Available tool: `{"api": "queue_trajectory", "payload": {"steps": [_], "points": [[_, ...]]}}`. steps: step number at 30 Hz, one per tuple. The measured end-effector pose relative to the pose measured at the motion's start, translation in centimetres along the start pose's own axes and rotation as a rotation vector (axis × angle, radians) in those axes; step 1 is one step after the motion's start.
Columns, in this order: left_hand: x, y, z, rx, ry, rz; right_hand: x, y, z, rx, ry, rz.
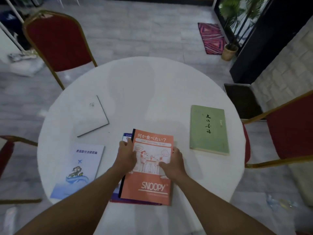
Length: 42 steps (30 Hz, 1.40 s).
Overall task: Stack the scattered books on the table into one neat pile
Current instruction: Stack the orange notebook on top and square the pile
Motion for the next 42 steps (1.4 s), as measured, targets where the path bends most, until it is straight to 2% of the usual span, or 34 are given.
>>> {"api": "queue_trajectory", "payload": {"steps": [5, 9, 12, 16, 34, 42], "points": [[-2.6, 0.0, -1.8, 0.001, 0.065, -0.17, -0.4, -2.8, -0.3, -0.032, 0.004, 0.107], [-3.9, -0.3, -1.8, 0.081, 0.072, -0.305, 0.1, -3.5, -0.1, -0.035, 0.006, 0.163], [-4.6, -0.6, -1.8, 0.062, 0.097, -0.236, 0.3, -3.9, 0.1, -0.039, -0.012, 0.084], [-5.7, -0.7, -1.8, 0.083, 0.144, -0.154, -0.3, -4.3, -0.1, -0.031, 0.001, 0.123], [-6.4, -0.6, -1.7, 0.069, 0.137, -0.135, -0.5, -4.1, -0.1, -0.073, -0.062, 0.241], [-6.9, -1.1, -1.7, 0.003, 0.112, -0.154, -0.1, -4.1, 0.1, -0.094, -0.047, 0.263]]}}
Point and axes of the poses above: each hand's wrist, its own z-axis away from the middle knuckle, its own y-axis out of the back of the hand, x = y × z, the point moved 4 cm from there along -z, towards the middle knuckle, and after that the axes turned 15 degrees about y, right-handed, at the moved point
